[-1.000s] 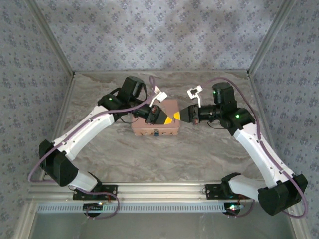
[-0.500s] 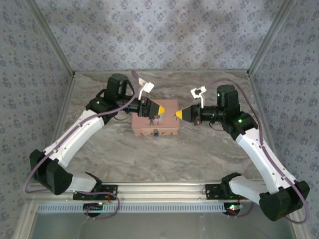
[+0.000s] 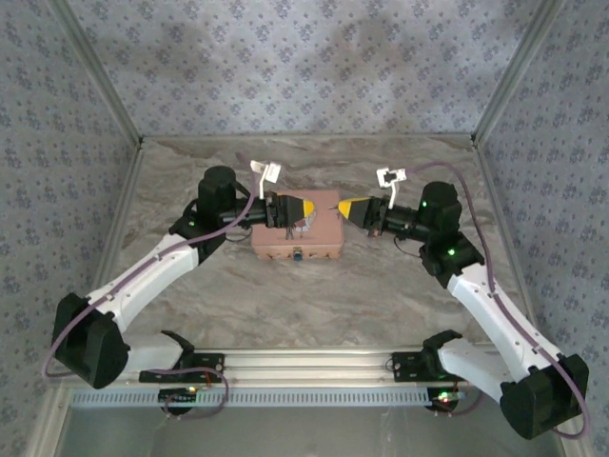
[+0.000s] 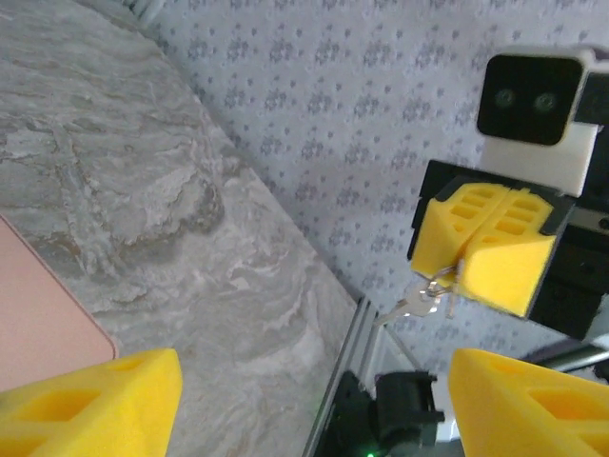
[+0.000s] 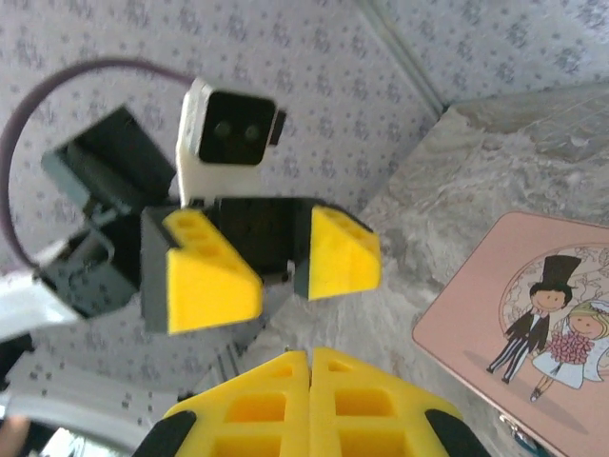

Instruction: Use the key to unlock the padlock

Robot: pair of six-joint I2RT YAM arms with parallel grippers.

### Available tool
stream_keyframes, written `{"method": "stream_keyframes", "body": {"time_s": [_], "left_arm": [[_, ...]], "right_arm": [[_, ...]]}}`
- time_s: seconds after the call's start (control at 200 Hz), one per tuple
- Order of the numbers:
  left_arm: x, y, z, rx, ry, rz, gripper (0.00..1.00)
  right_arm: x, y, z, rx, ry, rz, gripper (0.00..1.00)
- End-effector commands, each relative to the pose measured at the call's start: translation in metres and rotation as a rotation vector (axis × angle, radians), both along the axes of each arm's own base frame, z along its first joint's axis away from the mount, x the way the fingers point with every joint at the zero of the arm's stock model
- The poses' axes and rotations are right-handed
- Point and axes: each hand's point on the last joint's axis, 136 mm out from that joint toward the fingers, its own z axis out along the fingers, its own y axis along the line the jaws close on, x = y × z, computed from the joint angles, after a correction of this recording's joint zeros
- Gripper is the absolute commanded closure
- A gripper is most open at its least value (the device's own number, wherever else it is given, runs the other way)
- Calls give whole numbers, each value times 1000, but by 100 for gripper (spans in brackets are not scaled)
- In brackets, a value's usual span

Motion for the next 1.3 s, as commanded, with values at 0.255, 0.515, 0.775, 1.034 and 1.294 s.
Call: {"method": "stream_keyframes", "body": {"time_s": [0.255, 0.515, 0.775, 1.034, 1.294], "left_arm": [[-7, -21, 53, -195, -148, -6, 24], [-12, -31, 58, -207, -157, -47, 50], [-11, -31, 59, -208, -166, -40, 65], [-9, -29, 61, -205, -175, -22, 62], [-6, -26, 63, -208, -182, 5, 50]], "right_arm": [[6, 9, 24, 189, -29, -64, 100], [9, 11, 23, 210, -11, -66, 100], [10, 15, 19, 210, 3, -55, 100], [9, 15, 16, 211, 13, -50, 100], [10, 16, 12, 204, 28, -43, 100]]}}
